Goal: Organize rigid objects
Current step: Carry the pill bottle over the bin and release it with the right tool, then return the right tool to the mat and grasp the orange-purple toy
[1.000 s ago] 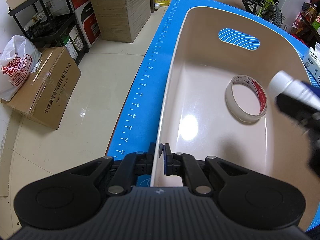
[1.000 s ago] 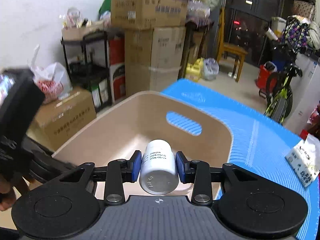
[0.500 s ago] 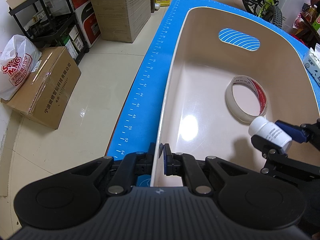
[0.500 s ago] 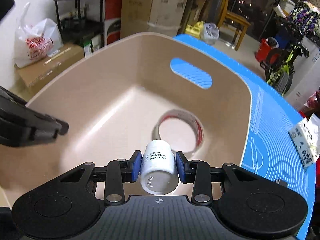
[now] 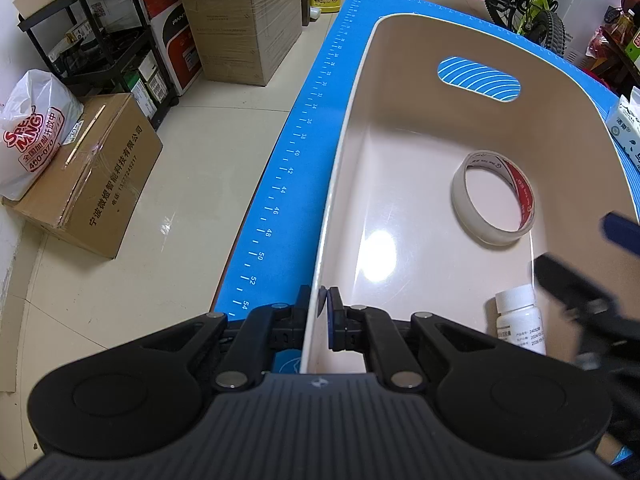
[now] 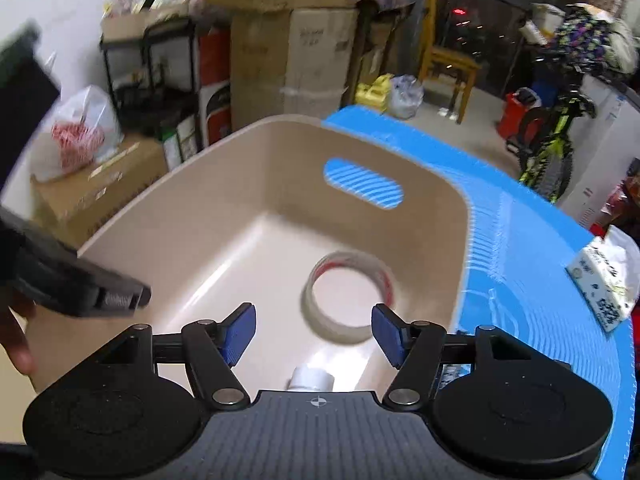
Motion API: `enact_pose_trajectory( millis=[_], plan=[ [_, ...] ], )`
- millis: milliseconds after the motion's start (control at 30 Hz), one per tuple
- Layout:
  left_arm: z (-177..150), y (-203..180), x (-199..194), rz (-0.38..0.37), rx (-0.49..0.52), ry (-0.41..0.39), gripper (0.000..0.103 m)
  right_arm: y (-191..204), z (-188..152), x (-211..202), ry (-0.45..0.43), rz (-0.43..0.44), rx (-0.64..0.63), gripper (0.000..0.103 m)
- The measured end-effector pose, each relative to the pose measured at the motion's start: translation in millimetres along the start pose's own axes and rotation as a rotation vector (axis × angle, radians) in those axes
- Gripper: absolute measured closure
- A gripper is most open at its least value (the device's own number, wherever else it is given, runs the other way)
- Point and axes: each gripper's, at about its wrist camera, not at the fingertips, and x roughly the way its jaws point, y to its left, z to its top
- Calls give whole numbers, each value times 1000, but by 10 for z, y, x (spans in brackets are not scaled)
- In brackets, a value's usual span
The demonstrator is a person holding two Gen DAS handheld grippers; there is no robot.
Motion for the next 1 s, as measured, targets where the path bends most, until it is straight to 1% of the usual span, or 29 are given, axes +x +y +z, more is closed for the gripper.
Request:
enact_pose_trajectory(
  millis=[300, 400, 500, 600, 733, 867, 1000],
  plan=[
    [-2, -1, 1, 0, 1, 0, 94, -452, -23, -440, -125, -47, 120, 28],
    [-2, 0, 2, 0, 1, -1, 94, -647, -111, -565, -159, -78, 165, 26],
    [-3, 0, 2, 0, 0, 0, 94, -827, -237, -613, -168, -108, 191, 26],
    [-3, 1, 2, 1, 2, -1, 94, -1026, -418, -586, -147, -124, 218, 25],
    [-4, 0, 3, 1, 1, -1, 94, -1256, -726, -476, -78, -164, 254, 25],
    [-3, 0, 3, 1, 1, -1, 94, -1421, -1033, -370, -17, -193, 284, 25],
    [-7, -3, 7, 1, 0, -1, 94, -1522, -1272, -253, 37, -200, 303, 27]
  ],
)
